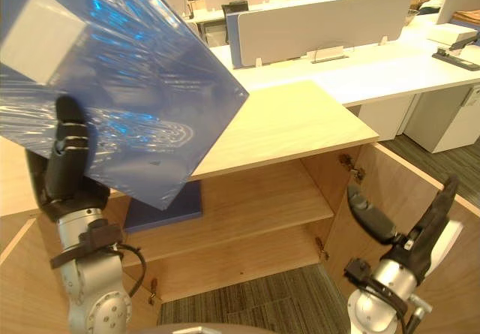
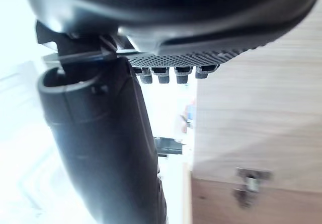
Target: Walk over to the cabinet, pick up the folder, carry it to the office cabinet, place the folder inside the office cabinet, then close the office cabinet door
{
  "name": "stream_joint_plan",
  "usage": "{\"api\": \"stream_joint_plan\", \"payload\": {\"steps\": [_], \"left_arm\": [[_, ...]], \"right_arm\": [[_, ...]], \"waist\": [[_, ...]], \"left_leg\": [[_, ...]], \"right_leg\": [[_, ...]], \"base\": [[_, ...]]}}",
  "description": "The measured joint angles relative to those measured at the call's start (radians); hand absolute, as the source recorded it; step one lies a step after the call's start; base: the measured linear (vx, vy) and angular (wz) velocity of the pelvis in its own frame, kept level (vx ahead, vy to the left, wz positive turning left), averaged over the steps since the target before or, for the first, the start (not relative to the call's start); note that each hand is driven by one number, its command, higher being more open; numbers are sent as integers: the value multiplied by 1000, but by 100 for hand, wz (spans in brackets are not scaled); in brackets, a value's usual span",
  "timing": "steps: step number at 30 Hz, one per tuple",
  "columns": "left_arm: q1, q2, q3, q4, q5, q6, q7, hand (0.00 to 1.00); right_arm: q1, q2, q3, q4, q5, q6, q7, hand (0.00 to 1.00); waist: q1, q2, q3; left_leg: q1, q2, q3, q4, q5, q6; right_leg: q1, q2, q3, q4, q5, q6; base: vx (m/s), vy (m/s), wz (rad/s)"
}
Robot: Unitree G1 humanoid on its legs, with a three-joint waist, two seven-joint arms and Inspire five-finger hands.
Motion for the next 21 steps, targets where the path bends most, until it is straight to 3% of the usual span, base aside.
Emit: {"api": "stream_joint_plan", "payload": {"steps": [5, 11, 15, 17, 21], "left_arm": [[-77, 77, -6, 139, 31, 26, -39, 0], [-245, 204, -45, 285, 63, 66, -101, 0], [-269, 249, -47, 312, 66, 68, -129, 0], [-269, 276, -48, 322, 58, 68, -139, 0], [-271, 312, -79, 330, 32, 69, -143, 0]], "right_arm": [[-198, -63, 38, -11, 4, -22, 30, 100], [-414, -331, 180, 82, 408, -149, 247, 100], [-500, -471, 236, 156, 634, -173, 356, 100], [-540, -586, 279, 203, 768, -175, 413, 100], [-559, -663, 337, 219, 889, -175, 477, 100]], "waist": [[0, -13, -13], [7, -32, -12], [8, -41, -16], [12, -43, -16], [13, -45, -16]], "left_leg": [[2, 0, 1, 0, 0, 0], [-4, -5, -6, 0, 3, 5], [-5, -10, -18, 0, 6, 10], [-4, -13, -24, 0, 6, 12], [-4, -13, -41, 0, 10, 17]], "right_leg": [[1, 12, 8, -7, 10, -1], [17, 5, 8, -51, 40, 8], [32, 0, 0, -74, 51, 10], [39, -3, -6, -79, 53, 11], [52, -5, -23, -89, 58, 5]], "base": [[-15, -2, -6], [-12, 18, 2], [-14, 27, 7], [-26, 21, 9], [-35, 10, 12]]}}
